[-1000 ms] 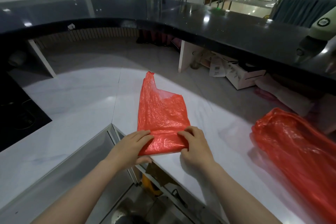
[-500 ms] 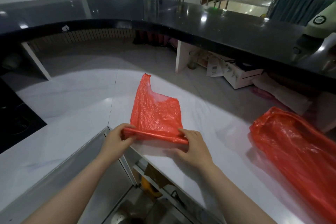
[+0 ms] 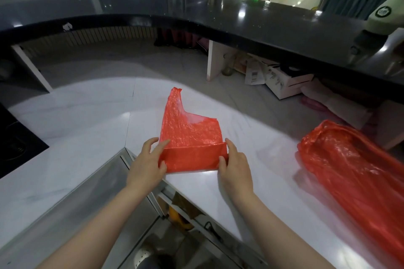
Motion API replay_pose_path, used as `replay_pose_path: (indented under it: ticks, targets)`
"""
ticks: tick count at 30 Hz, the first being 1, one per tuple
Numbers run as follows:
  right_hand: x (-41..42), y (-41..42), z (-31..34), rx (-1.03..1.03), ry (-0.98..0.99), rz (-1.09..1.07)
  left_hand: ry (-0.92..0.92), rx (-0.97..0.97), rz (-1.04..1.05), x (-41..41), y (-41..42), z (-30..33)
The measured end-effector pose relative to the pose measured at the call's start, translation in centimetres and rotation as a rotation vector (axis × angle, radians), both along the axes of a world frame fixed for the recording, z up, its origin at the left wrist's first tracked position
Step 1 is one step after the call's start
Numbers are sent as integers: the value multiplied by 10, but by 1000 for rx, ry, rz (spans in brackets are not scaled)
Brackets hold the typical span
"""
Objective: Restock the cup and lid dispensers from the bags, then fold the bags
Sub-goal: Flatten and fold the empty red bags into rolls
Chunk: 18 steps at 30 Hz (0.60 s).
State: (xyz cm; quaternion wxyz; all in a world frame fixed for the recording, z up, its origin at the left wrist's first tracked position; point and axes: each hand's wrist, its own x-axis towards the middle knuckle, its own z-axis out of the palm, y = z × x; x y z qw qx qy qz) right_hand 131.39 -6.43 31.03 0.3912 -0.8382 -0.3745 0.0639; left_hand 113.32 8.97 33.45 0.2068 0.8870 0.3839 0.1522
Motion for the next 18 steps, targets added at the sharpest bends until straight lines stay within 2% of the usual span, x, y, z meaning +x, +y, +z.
replay_pose_path:
  ticks: [2, 4, 6, 8, 12, 18]
  targets:
    - [-3, 1, 0, -66, -77, 18, 96, 208, -95, 1, -2, 0]
    - [-7, 1, -1, -131, -133, 9, 108, 379, -193, 2, -4, -2]
    - [-11, -1, -2, -170, -295, 102, 142, 419, -297, 2, -4, -6]
    - [-9, 0, -6, -255, -438, 252, 220, 356, -343, 2, -3, -11]
    - [1, 7, -10, -456, -314, 369, 327, 169, -307, 3, 5, -19]
    - [-2, 8, -3, -450, -265, 350, 237, -58, -320, 0, 8, -18]
